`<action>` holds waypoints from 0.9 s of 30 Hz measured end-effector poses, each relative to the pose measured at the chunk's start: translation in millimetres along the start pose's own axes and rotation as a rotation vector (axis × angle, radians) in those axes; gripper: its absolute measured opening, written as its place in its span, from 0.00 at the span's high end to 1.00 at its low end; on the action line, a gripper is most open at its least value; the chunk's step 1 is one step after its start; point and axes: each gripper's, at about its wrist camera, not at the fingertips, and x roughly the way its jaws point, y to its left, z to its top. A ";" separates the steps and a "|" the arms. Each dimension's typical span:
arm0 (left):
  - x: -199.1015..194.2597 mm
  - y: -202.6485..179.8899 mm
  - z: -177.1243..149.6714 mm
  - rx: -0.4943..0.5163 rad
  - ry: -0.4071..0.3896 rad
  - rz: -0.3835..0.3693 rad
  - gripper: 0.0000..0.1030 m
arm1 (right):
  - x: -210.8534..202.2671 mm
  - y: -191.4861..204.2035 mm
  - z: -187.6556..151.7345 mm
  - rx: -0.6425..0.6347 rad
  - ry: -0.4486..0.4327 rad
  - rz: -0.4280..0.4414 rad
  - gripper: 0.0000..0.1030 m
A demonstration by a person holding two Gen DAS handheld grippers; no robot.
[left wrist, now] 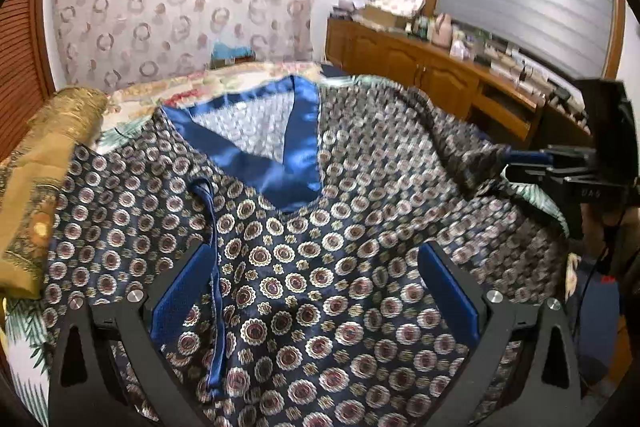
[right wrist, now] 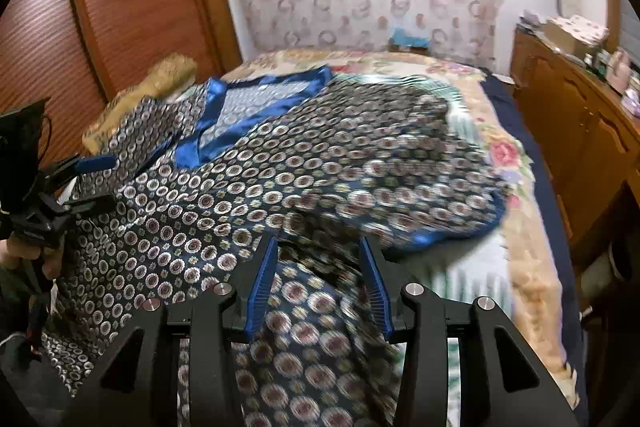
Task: Fold small clothes
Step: 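Fold the held side over toward the collar and open the right tool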
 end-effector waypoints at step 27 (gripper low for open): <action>-22.3 -27.9 -13.2 0.068 -0.033 0.013 0.00 | 12.7 -97.6 -5.1 0.545 0.012 0.132 0.41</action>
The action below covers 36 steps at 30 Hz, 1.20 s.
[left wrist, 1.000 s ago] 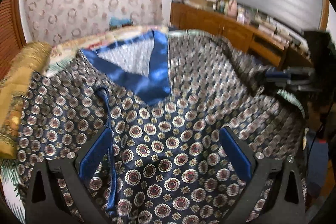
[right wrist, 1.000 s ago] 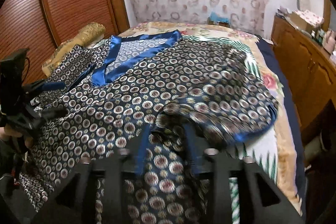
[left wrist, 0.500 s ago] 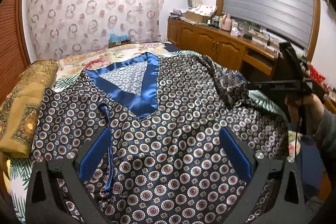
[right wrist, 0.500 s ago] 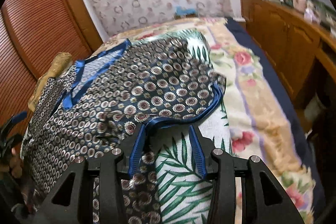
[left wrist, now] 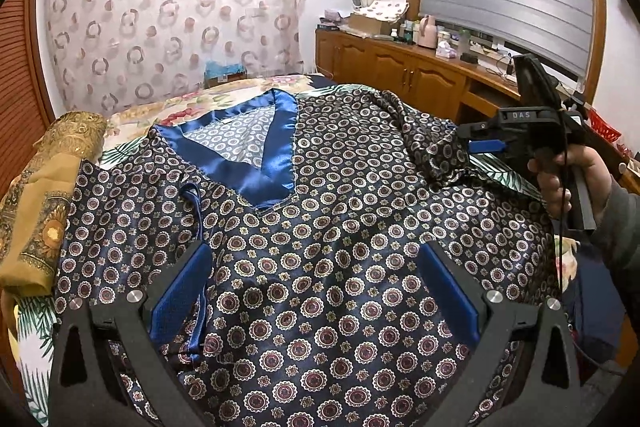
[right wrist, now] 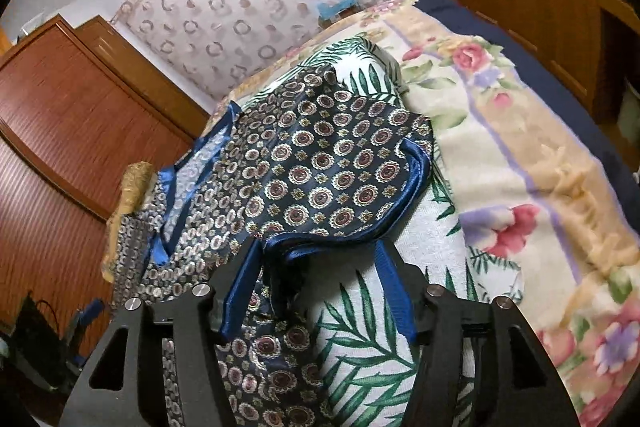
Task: Fold small clothes
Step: 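Fold the held side over toward the collar and open the right tool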
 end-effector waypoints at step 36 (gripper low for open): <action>-2.8 27.6 -17.2 -0.074 0.008 0.021 0.00 | 84.9 200.6 40.3 -0.457 0.012 -0.005 0.91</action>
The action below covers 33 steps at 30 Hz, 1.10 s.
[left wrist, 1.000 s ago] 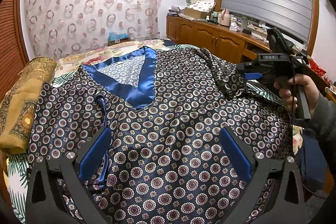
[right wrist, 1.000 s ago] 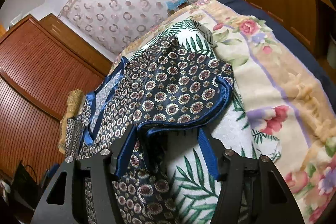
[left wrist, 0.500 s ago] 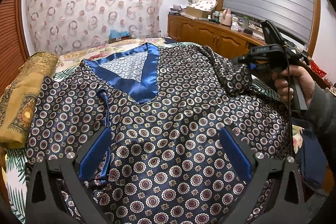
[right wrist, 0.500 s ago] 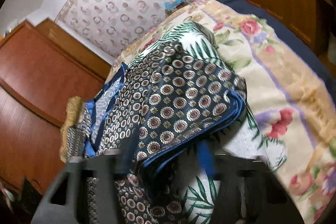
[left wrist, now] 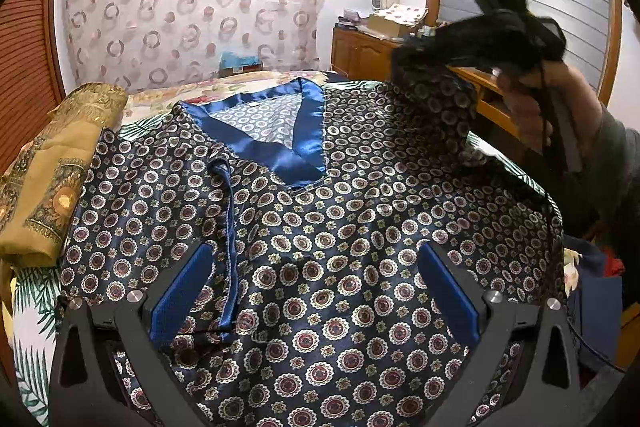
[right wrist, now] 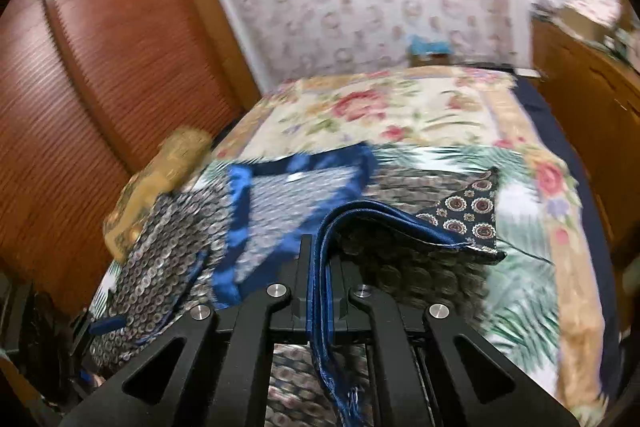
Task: Fold small clothes
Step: 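Fold the held side over toward the collar and open the right tool, then grasp the shirt hem with both tools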
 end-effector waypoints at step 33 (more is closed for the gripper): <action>33.1 162.6 60.3 -0.081 0.048 0.187 0.29 | 71.1 -76.9 -10.0 -0.074 0.136 -0.338 0.49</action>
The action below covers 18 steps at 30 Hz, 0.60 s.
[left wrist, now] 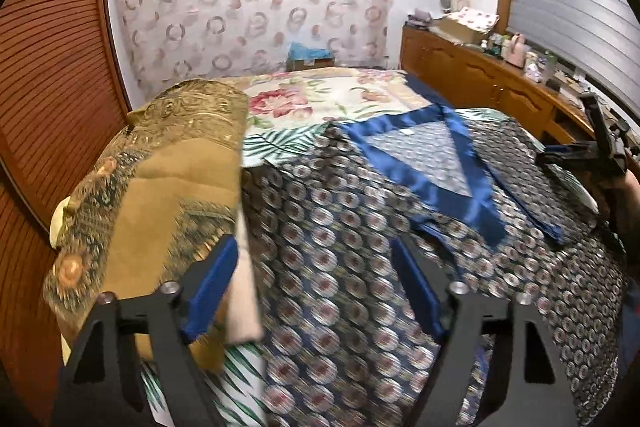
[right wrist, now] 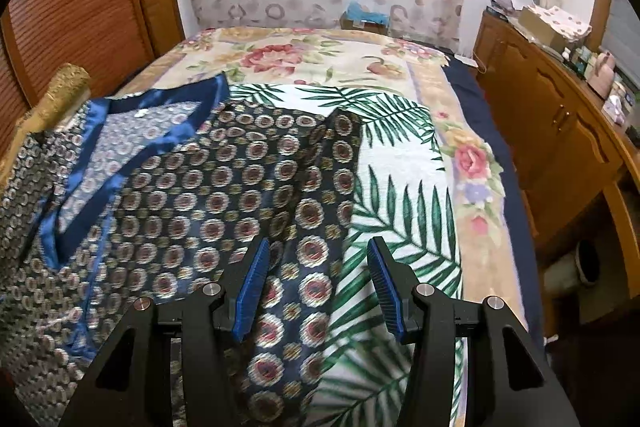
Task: Fold small clothes
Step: 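Grasp the shirt hem with both tools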
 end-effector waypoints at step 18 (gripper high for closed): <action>72.2 28.4 15.1 0.008 0.213 0.012 0.62 | 16.3 -9.8 -5.7 -0.005 -0.017 0.021 0.29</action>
